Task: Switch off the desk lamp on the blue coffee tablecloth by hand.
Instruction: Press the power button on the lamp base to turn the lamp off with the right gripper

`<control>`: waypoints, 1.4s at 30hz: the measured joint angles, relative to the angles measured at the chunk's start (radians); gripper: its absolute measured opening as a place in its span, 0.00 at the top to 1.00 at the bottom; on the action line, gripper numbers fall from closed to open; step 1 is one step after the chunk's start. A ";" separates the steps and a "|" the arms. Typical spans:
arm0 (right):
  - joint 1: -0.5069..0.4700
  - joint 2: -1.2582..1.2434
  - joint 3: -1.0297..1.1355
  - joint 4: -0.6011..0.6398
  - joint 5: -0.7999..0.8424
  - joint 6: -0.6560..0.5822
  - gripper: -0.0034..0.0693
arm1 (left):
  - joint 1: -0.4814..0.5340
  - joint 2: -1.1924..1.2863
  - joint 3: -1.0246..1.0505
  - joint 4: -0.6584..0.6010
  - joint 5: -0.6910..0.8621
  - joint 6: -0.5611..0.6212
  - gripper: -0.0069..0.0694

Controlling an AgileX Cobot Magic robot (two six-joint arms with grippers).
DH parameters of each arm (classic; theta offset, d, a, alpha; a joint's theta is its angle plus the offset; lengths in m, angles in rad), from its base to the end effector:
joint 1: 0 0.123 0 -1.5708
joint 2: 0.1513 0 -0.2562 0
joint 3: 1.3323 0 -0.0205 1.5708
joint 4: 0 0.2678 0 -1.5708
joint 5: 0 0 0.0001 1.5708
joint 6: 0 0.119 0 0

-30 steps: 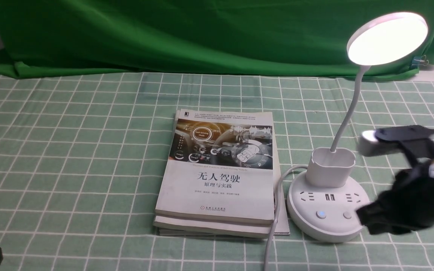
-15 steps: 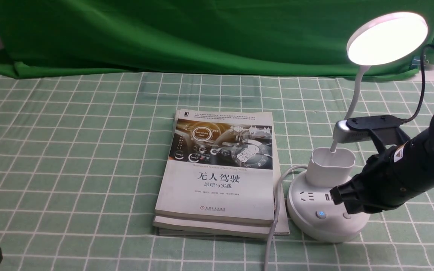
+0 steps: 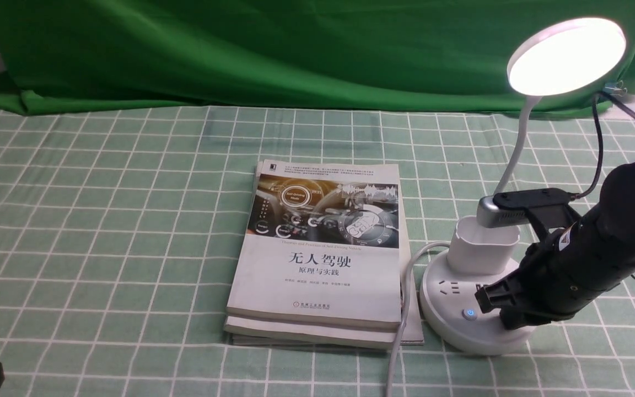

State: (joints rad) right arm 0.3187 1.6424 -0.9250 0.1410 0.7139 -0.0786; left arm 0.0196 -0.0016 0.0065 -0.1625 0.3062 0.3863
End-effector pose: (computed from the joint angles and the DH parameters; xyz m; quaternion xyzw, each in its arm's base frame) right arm 0.2930 0.1082 0.1163 -0.1488 0.9810 0.0650 0.1058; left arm 0.1279 -0.0033 0.1776 0.0976 0.7743 0.0593 0.6225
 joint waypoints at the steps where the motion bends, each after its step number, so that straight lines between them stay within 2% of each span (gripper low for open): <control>1: 0.000 -0.012 0.000 0.000 -0.001 0.001 0.90 | 0.000 0.000 0.000 0.000 0.000 0.000 0.91; 7: 0.000 -0.060 0.000 -0.005 -0.011 0.002 0.90 | 0.000 0.000 0.000 0.000 0.000 0.000 0.91; 19: 0.000 0.033 -0.012 -0.009 -0.043 0.012 0.90 | 0.000 0.000 0.000 -0.001 0.000 0.000 0.91; 31: 0.000 -0.057 -0.006 -0.009 -0.054 0.018 0.90 | 0.000 0.000 0.000 -0.001 0.000 0.000 0.91; 42: 0.000 0.032 -0.010 -0.018 -0.056 0.025 0.90 | 0.000 0.000 0.000 -0.001 0.000 0.000 0.91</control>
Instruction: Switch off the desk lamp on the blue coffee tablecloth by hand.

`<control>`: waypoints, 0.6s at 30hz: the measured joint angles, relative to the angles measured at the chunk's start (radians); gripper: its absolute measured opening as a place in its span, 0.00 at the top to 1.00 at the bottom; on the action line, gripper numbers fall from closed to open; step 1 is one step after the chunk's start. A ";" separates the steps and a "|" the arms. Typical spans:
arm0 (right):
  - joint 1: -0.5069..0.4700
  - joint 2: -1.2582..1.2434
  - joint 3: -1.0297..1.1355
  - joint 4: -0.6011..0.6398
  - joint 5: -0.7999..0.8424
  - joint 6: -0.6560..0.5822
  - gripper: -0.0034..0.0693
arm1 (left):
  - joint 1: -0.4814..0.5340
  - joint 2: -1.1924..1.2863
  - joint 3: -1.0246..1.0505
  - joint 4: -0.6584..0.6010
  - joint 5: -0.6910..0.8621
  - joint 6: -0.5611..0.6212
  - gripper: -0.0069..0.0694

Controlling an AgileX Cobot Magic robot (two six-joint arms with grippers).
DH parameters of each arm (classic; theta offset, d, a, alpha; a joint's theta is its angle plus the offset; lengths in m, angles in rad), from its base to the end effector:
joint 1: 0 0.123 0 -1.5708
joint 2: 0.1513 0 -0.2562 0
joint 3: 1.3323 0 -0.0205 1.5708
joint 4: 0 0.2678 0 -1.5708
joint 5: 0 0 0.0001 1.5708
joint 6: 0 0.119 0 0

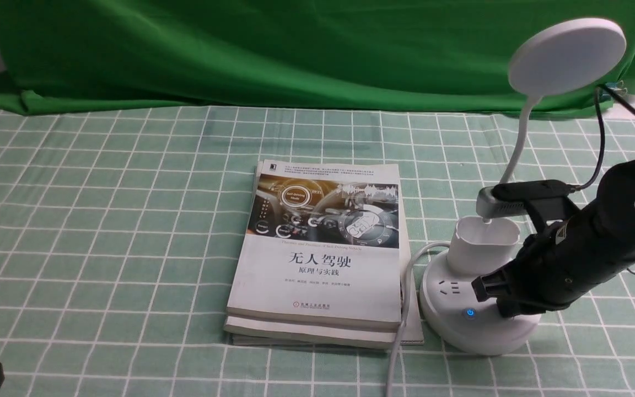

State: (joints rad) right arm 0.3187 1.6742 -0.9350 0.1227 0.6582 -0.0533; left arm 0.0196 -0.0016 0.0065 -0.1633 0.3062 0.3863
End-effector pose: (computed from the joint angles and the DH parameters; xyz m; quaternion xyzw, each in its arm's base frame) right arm 0.3018 0.1090 0.1102 -0.1405 0.9806 0.0603 0.1228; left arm 0.1279 -0.0033 0.1776 0.0974 0.7743 0.0590 0.6225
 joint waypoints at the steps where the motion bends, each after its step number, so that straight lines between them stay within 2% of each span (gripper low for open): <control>1: 0.000 0.001 0.000 0.000 0.000 0.000 0.90 | 0.000 0.000 0.000 0.000 0.000 0.000 0.91; 9: 0.000 -0.090 0.011 -0.001 0.023 0.001 0.90 | 0.000 0.000 0.000 0.000 0.000 0.000 0.91; 18: 0.000 -0.468 0.164 0.000 0.018 0.031 0.90 | 0.000 0.000 0.000 0.000 0.000 0.000 0.91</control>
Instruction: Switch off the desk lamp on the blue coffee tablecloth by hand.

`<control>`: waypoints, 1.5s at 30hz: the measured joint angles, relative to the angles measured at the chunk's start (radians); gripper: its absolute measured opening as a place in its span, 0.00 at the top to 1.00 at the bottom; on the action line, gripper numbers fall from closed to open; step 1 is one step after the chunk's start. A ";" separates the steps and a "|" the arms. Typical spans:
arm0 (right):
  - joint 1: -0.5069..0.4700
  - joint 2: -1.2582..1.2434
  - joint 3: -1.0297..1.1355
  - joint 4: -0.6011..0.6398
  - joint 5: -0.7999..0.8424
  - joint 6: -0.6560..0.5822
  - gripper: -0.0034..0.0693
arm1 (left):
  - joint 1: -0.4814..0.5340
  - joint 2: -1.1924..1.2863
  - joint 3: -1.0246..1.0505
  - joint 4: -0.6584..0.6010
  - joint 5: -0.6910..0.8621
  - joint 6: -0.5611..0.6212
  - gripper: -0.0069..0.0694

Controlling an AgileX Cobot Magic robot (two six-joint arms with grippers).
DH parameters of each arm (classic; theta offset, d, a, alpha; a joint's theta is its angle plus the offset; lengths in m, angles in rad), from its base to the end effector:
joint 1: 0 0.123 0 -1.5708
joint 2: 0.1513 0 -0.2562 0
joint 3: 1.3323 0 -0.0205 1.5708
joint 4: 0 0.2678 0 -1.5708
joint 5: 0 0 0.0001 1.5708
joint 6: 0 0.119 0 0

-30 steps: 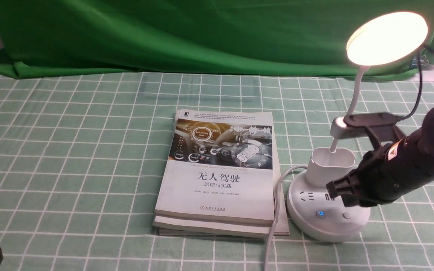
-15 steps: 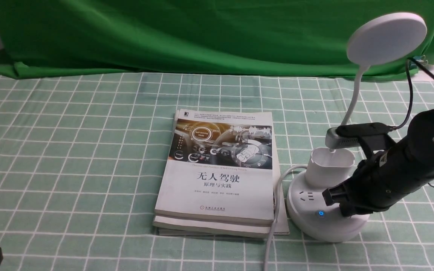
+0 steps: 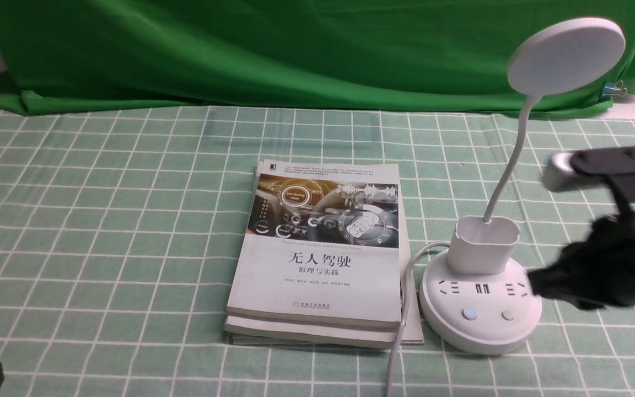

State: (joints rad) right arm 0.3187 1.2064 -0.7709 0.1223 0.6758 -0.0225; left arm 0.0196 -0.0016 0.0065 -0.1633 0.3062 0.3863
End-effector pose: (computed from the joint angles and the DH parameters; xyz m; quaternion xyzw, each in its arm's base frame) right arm 0.2502 0.0921 0.2001 -0.1281 0.9532 0.0889 0.2592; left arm 0.1279 -0.0033 0.1776 0.0974 0.7743 0.0590 0.6225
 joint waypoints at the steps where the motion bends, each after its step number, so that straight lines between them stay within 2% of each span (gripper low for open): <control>1: 0.000 -0.028 0.020 0.000 -0.007 0.005 0.89 | 0.000 0.000 0.000 0.000 0.000 0.000 0.91; 7: 0.000 -0.282 0.203 0.005 -0.036 0.081 0.88 | 0.000 0.000 0.000 0.000 0.000 0.000 0.91; 14: 0.000 -0.443 0.257 0.002 -0.040 0.123 0.85 | 0.000 0.000 0.000 0.000 0.000 0.000 0.91; 18: 0.012 -0.531 0.275 -0.054 -0.115 0.117 0.87 | 0.000 0.000 0.000 0.000 0.000 0.000 0.91; 21: 0.014 -0.609 0.332 -0.094 -0.229 0.109 0.91 | 0.000 0.000 0.000 0.000 0.000 0.000 0.91; 26: -0.098 -0.764 0.537 -0.122 -0.474 0.105 0.91 | 0.000 0.000 0.000 0.001 0.000 0.000 0.91; 30: -0.197 -0.899 0.696 -0.122 -0.563 0.093 0.91 | 0.000 0.000 0.000 0.001 0.000 0.000 0.91; 34: -0.234 -1.041 0.775 -0.122 -0.571 0.075 0.91 | 0.000 0.000 0.000 0.001 0.000 0.000 0.91; 38: -0.244 -1.185 0.776 -0.122 -0.489 0.073 0.91 | 0.000 0.000 0.000 0.001 0.001 0.000 0.91; 45: -0.251 -1.204 0.776 -0.122 -0.452 0.072 0.91 | 0.000 0.000 0.000 0.001 0.000 0.000 0.91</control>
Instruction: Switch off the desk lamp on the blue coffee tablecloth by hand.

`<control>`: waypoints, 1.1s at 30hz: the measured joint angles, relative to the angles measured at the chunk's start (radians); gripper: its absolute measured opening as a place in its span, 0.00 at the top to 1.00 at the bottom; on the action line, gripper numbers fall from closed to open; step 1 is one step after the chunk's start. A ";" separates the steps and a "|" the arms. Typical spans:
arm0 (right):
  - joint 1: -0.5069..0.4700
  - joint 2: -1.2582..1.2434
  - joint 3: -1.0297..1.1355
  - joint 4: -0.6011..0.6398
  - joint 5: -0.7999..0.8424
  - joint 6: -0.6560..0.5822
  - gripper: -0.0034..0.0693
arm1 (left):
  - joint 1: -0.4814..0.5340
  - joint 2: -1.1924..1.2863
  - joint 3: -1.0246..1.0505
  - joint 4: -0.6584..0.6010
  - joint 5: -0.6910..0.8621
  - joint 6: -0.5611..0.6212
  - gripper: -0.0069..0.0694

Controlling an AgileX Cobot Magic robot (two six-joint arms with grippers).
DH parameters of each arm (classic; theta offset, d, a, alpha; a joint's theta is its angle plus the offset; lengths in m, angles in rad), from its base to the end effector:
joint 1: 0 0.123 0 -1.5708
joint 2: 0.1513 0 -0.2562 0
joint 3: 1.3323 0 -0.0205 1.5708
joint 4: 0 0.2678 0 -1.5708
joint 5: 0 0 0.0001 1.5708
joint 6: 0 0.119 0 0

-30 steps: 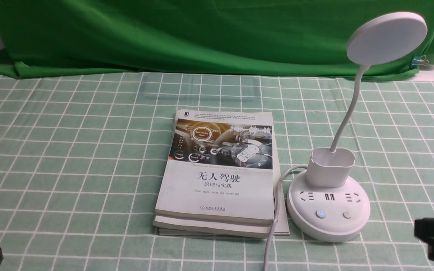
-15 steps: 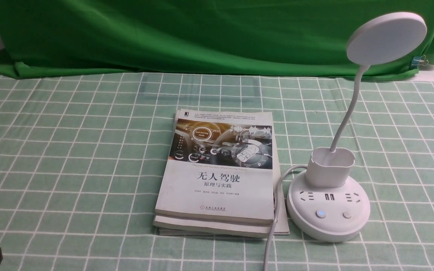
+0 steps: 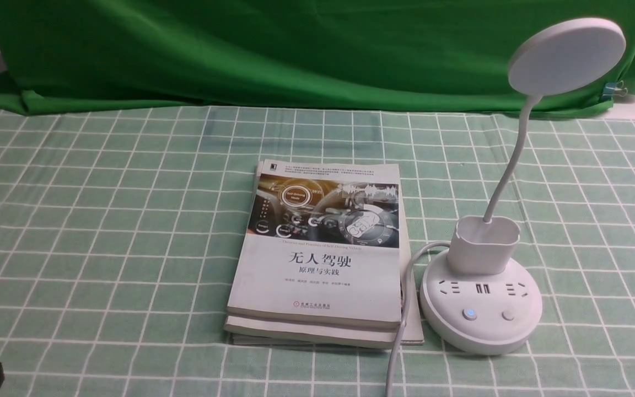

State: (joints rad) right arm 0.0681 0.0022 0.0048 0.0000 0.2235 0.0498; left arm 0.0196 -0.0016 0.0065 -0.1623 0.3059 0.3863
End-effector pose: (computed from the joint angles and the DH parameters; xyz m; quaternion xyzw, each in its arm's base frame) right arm 0.1296 0.0088 0.1870 -0.0069 0.7559 0.0386 0.6535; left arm 0.1279 -0.0033 0.1776 0.0976 0.7742 0.0594 0.6226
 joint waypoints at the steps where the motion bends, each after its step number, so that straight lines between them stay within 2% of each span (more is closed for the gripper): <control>1: 0.000 0.000 0.000 0.000 0.000 0.000 0.91 | 0.000 0.000 0.000 0.000 0.001 0.000 0.91; 7: 0.000 0.000 0.000 0.000 0.001 -0.006 0.91 | 0.000 0.000 0.000 0.000 0.000 0.000 0.91; 13: 0.000 0.000 0.000 0.008 0.001 -0.094 0.91 | 0.000 0.000 0.000 0.000 0.000 0.000 0.91; 33: 0.000 0.000 0.000 0.015 0.001 -0.050 0.89 | 0.000 0.000 0.000 0.000 0.000 0.000 0.91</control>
State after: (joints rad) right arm 0.0681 0.0022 0.0048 0.0152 0.2248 0.0000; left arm 0.0196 -0.0016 0.0065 -0.1623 0.3060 0.3863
